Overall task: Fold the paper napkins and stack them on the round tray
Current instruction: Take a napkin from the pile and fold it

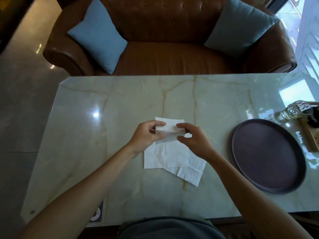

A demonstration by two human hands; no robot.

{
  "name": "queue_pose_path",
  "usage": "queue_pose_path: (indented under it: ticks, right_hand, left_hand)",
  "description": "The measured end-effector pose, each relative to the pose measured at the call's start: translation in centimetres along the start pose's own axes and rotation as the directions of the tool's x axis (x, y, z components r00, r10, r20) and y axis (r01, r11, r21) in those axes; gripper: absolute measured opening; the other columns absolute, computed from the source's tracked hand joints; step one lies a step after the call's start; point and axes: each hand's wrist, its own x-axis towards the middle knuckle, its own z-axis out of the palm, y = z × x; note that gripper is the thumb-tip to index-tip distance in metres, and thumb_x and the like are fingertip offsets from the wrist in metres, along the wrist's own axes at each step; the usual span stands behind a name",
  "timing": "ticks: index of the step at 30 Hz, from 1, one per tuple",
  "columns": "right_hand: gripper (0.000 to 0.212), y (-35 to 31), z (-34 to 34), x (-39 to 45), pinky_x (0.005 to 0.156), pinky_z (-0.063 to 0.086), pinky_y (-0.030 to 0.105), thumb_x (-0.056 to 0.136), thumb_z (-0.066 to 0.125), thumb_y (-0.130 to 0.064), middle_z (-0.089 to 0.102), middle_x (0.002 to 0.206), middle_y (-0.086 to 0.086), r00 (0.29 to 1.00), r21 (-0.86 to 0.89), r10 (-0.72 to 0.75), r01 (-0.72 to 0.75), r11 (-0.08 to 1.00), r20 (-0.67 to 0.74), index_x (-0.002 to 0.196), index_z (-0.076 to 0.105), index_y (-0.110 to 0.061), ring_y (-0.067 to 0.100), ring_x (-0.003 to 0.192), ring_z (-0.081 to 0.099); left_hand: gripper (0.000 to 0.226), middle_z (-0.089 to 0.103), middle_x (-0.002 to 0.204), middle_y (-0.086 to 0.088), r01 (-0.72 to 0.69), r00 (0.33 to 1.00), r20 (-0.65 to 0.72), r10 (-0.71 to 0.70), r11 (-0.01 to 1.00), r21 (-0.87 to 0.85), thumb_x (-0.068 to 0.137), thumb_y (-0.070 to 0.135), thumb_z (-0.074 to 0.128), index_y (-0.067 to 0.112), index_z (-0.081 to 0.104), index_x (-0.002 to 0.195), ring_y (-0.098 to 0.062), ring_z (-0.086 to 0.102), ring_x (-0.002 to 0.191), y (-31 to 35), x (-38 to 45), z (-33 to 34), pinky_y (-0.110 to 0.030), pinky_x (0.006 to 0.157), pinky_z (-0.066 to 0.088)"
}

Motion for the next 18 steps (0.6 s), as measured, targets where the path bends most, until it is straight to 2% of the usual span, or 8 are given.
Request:
queue_pose_path:
  ticks: [2,3,6,9,12,15,18]
  right_hand:
    - [0.030,-0.1,0.3,-0.1,0.082,0.044,0.013,0.088,0.074,-0.008,0.069,0.107,-0.006,0.998,-0.104,-0.045,0.040,0.994,-0.041,0.116,0.072,-0.016,0.011,0.095,0.063]
    - [0.023,-0.1,0.5,-0.1,0.080,0.043,0.016,0.089,0.074,-0.009,0.069,0.103,-0.007,0.996,-0.130,-0.060,0.051,0.990,-0.064,0.111,0.073,-0.017,0.011,0.092,0.062]
    - [0.011,-0.3,0.6,0.0,0.082,0.042,0.021,0.092,0.073,-0.014,0.064,0.099,-0.009,0.992,-0.154,-0.082,0.066,0.986,-0.099,0.100,0.077,-0.019,0.011,0.093,0.059]
    - [0.008,-0.2,0.4,0.3,0.089,0.038,0.022,0.093,0.072,-0.017,0.057,0.107,-0.010,0.991,-0.205,-0.101,0.081,0.975,-0.089,0.098,0.077,-0.018,0.010,0.106,0.055]
    - [0.008,-0.7,-0.1,0.4,0.083,0.046,0.026,0.093,0.070,-0.020,0.066,0.103,-0.010,0.994,-0.219,-0.109,0.102,0.970,-0.021,0.099,0.076,-0.020,0.009,0.095,0.062]
    - [0.012,-1.6,-0.1,0.3,0.071,0.047,0.025,0.096,0.066,-0.028,0.070,0.090,-0.013,0.993,-0.238,-0.066,0.088,0.967,0.100,0.103,0.075,-0.024,0.004,0.081,0.062]
    - [0.016,-2.3,0.3,0.4,0.065,0.043,0.024,0.099,0.063,-0.030,0.069,0.083,-0.014,0.988,-0.250,-0.062,0.097,0.963,0.144,0.096,0.077,-0.022,0.002,0.074,0.060]
  left_hand:
    - [0.040,0.075,0.102,-0.014,-0.004,1.000,0.007,0.003,0.998,0.061,0.075,0.010,0.085,0.022,0.074,0.113,-0.015,0.068,0.085,-0.1,-0.2,0.1,-0.042,0.093,0.057]
    - [0.041,0.074,0.095,-0.008,-0.016,1.000,0.001,0.016,0.994,0.110,0.074,0.012,0.085,0.021,0.074,0.112,-0.013,0.067,0.081,-0.1,-0.1,0.1,-0.040,0.090,0.057]
    - [0.022,0.067,0.087,0.007,-0.073,0.994,-0.057,0.093,0.955,0.287,0.083,0.017,0.081,0.021,0.078,0.105,-0.003,0.060,0.071,-0.4,0.0,0.1,-0.024,0.077,0.051]
    - [0.016,0.055,0.099,0.010,-0.139,0.981,-0.047,0.186,0.862,0.488,0.091,0.028,0.074,0.023,0.078,0.105,0.004,0.056,0.089,-0.7,0.0,-0.4,-0.009,0.080,0.039]
    - [0.016,0.060,0.111,0.010,-0.171,0.983,0.037,0.180,0.814,0.555,0.093,0.031,0.070,0.021,0.077,0.102,0.002,0.056,0.101,-0.9,0.1,-0.9,-0.017,0.087,0.040]
    - [0.017,0.073,0.098,0.011,-0.175,0.984,0.113,0.136,0.844,0.507,0.095,0.032,0.067,0.020,0.077,0.101,0.000,0.066,0.089,-0.1,0.0,-1.0,-0.025,0.080,0.048]
    - [0.022,0.074,0.092,0.008,-0.149,0.985,0.148,0.088,0.865,0.480,0.094,0.041,0.067,0.024,0.075,0.106,-0.013,0.069,0.083,0.5,-0.1,-0.9,-0.030,0.076,0.053]
